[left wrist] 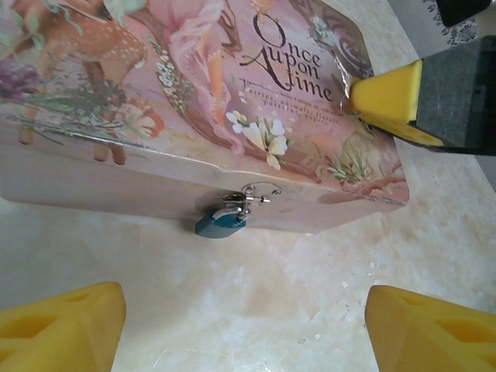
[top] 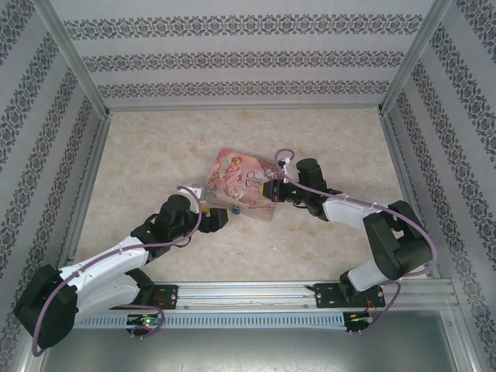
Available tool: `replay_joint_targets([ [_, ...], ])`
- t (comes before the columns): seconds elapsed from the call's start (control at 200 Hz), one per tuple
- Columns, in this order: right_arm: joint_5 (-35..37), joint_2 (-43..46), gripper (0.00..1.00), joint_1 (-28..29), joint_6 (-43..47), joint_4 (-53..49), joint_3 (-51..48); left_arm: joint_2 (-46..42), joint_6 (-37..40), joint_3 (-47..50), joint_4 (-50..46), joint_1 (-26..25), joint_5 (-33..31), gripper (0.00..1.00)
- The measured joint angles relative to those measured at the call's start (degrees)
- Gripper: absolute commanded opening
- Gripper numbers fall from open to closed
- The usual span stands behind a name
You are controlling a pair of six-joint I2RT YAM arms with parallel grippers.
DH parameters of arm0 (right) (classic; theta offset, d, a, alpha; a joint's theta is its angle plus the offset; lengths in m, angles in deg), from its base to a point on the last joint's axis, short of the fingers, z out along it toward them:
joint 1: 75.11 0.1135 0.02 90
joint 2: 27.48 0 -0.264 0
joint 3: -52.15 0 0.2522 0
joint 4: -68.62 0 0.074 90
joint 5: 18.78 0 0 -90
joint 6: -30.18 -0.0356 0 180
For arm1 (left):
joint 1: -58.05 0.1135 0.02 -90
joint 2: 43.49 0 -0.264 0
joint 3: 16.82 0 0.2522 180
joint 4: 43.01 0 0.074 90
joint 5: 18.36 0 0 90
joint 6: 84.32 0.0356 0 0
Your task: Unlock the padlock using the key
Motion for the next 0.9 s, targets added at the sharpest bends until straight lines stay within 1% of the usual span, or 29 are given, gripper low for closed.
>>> replay_joint_targets([
  [0.215, -0.1, -1.9, 0.0, 1.0, 0.0, 3.2, 0.2, 0.4, 0.0, 0.7, 3.1, 0.0, -0.3, 0.78],
  [0.37, -0.1, -2.8, 0.0, 1.8, 0.0, 5.2, 0.2, 0.5, 0.0, 2.3, 5.4, 0.5, -1.4, 0.81],
  [0.54, -0.2, -3.1, 0.0, 1.9, 0.0, 5.8, 0.2, 2.3, -0.7, 3.1, 8.2, 2.2, -1.2, 0.83],
  [0.7, -0.2, -3.1, 0.0, 1.9, 0.0, 5.8, 0.2, 6.8, -2.2, 3.1, 11.3, 4.5, 2.3, 0.81],
  [0.904, -0.3, -3.3, 0.0, 1.9, 0.0, 6.1, 0.2, 14.6, -2.5, 3.0, 15.2, 4.8, 7.2, 0.79],
])
